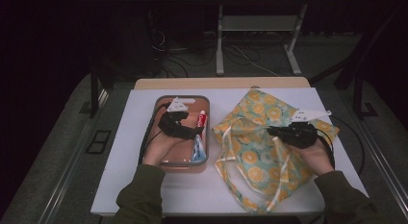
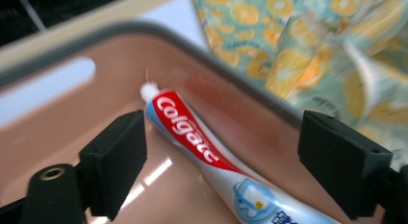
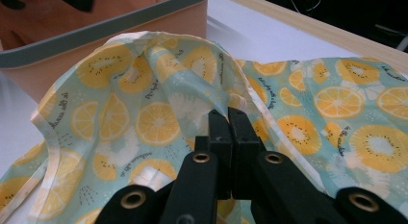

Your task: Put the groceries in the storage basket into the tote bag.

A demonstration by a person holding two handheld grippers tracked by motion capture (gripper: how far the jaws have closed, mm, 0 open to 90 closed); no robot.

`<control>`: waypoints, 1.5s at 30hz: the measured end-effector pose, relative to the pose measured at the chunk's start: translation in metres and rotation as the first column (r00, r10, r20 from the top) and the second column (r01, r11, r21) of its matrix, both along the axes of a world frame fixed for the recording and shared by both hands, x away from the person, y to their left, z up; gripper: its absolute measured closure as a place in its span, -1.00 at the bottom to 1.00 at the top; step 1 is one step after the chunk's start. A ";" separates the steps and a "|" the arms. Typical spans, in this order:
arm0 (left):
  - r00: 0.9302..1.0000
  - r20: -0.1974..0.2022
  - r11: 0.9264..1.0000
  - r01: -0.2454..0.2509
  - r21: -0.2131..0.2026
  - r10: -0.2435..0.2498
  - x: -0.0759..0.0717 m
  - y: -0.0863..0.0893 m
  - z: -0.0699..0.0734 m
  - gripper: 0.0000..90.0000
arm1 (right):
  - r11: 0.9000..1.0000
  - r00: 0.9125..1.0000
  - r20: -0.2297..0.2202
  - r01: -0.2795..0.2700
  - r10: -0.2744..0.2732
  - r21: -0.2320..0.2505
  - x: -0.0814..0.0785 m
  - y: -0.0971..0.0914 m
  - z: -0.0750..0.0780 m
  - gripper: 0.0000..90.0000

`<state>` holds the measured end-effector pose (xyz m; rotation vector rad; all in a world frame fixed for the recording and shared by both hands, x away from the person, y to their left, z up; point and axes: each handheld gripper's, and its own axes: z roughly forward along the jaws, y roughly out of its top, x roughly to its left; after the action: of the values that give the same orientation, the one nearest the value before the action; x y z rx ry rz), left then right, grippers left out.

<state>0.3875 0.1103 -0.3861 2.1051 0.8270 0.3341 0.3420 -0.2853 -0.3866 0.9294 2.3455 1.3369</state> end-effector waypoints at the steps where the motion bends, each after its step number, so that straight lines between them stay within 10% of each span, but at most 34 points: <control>1: 1.000 -0.013 1.000 -0.003 0.010 0.003 0.003 -0.002 -0.003 -0.58 | 1.000 1.000 0.000 0.000 0.000 -0.001 0.000 0.000 0.000 0.98; 12: 0.985 -0.172 0.996 0.009 0.094 0.008 0.019 -0.010 -0.030 -0.13 | 1.000 1.000 0.002 -0.006 0.006 -0.006 0.000 0.000 -0.001 0.98; 22: 0.942 -0.336 0.999 0.000 0.043 0.014 0.025 -0.011 -0.040 0.03 | 1.000 1.000 0.000 -0.009 0.009 -0.014 -0.001 0.003 -0.002 0.98; 28: 0.931 -0.365 0.999 -0.017 0.044 0.032 0.025 -0.008 -0.039 0.18 | 1.000 1.000 0.004 -0.011 0.011 -0.022 -0.001 0.004 -0.003 0.98; 33: 0.926 -0.369 0.996 -0.062 0.058 0.079 0.025 -0.001 -0.035 0.38 | 1.000 1.000 0.005 -0.012 0.013 -0.023 -0.001 0.004 -0.003 0.98; 40: 0.946 -0.290 0.986 -0.113 0.126 0.145 0.024 0.015 -0.026 0.67 | 1.000 1.000 0.005 -0.013 0.013 -0.025 -0.001 0.005 -0.003 0.98; 45: 0.960 -0.252 0.975 -0.066 0.214 0.120 0.022 0.004 -0.033 0.51 | 1.000 1.000 0.006 -0.011 0.011 -0.025 -0.002 0.004 -0.003 0.98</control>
<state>0.4097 0.1140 -0.4187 2.3399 1.0900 0.1959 0.3404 -0.2808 -0.3898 0.9051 2.3608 1.3097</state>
